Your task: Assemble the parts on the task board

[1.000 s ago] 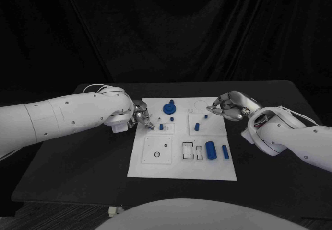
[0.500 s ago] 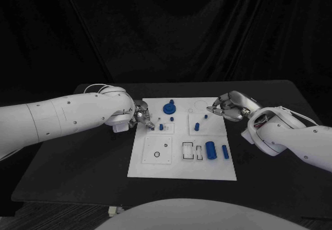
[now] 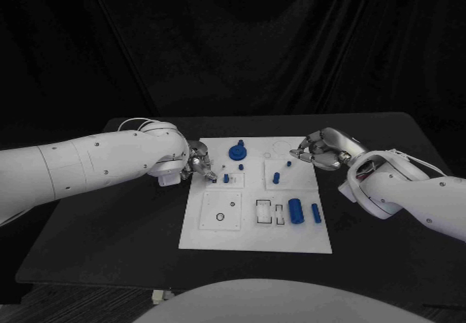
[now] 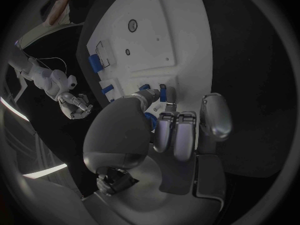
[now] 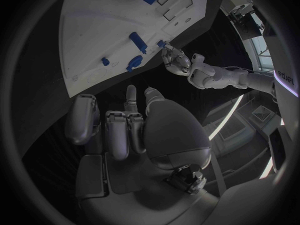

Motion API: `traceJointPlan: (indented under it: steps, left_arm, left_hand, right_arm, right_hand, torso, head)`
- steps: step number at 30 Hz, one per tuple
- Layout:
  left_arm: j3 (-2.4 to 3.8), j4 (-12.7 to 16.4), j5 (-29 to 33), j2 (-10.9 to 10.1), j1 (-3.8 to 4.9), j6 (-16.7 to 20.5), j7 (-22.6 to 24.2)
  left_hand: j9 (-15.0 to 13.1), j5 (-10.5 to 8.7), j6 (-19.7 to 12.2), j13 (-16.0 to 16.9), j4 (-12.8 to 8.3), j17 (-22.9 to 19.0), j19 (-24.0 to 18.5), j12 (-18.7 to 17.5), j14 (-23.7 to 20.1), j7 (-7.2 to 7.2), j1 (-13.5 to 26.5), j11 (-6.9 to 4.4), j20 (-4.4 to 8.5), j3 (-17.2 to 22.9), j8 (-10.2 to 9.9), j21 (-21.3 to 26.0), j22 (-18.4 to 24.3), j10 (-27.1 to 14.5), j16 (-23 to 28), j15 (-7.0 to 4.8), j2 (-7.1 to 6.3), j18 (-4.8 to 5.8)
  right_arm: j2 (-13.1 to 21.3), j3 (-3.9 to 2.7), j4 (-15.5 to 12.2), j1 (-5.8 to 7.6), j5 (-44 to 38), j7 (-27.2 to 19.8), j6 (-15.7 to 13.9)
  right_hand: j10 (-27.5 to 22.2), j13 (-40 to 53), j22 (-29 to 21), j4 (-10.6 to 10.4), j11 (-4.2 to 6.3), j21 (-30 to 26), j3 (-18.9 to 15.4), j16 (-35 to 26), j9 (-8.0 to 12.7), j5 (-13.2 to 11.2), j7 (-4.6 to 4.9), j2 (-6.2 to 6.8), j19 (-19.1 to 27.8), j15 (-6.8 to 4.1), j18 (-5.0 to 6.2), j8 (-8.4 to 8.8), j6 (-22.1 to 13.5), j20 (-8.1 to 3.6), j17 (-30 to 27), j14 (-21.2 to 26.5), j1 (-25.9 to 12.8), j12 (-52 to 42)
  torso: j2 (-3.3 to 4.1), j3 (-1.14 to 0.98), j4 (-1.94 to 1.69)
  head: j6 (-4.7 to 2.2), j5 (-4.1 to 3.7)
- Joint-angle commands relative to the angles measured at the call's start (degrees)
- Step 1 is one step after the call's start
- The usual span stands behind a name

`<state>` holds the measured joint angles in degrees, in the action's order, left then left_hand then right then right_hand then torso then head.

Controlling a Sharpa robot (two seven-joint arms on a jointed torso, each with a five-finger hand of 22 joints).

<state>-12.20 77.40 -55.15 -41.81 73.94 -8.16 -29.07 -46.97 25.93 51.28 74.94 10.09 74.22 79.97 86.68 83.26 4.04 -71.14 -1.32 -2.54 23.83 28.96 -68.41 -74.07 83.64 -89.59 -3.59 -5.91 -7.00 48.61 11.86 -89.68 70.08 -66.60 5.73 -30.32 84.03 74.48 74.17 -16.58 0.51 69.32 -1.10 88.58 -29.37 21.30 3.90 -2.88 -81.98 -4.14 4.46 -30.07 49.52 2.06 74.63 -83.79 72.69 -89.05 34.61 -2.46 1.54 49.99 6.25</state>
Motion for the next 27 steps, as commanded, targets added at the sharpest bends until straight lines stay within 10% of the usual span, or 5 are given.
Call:
traceJointPlan:
  steps: [1, 27]
  left_arm:
    - [0.02, -0.05, -0.05, 0.1, -0.14, -0.9, 0.23]
    - [0.01, -0.19, -0.06, 0.23, -0.51, -0.66, -0.01]
  left_hand:
    - [-1.66, 0.85, -0.12, 9.66, -2.12, 14.35, -0.42, -0.62, 5.97, -1.56, -1.04, -0.27, 0.42, 7.38, 1.55, 0.75, -9.45, 2.23, 0.07, -0.69, -0.87, 2.13]
    - [-1.73, 0.51, -0.36, 9.5, -2.28, 14.16, -0.52, -0.74, 5.86, -1.49, -0.75, -0.2, 0.37, 7.52, 1.54, 0.92, -9.4, 2.09, 0.14, -0.63, -0.8, 2.1]
  right_arm:
    - [0.01, -0.04, -0.06, -0.18, -0.33, 0.91, 0.16]
    - [-0.12, -0.04, -0.01, -0.38, -0.34, 1.29, 0.45]
  right_hand:
    - [5.97, 15.52, 9.65, 0.46, 0.07, -1.08, 0.77, 1.42, -0.31, 1.39, -0.36, -0.12, -0.03, 0.06, 0.21, -0.2, -0.6, 0.2, 15.37, -6.21, 1.2, -0.95]
    - [5.97, 15.52, 9.61, 0.52, 0.09, -1.22, 0.91, 1.42, -0.31, 1.47, -0.38, -0.2, 0.02, 0.05, 0.24, -0.2, -0.62, 0.19, 15.37, -6.21, 1.41, -0.95]
  torso:
    - [0.01, -0.02, -0.02]
    - [-0.02, -0.01, -0.03]
  head:
    - [0.01, 0.04]
    - [0.01, 0.14]
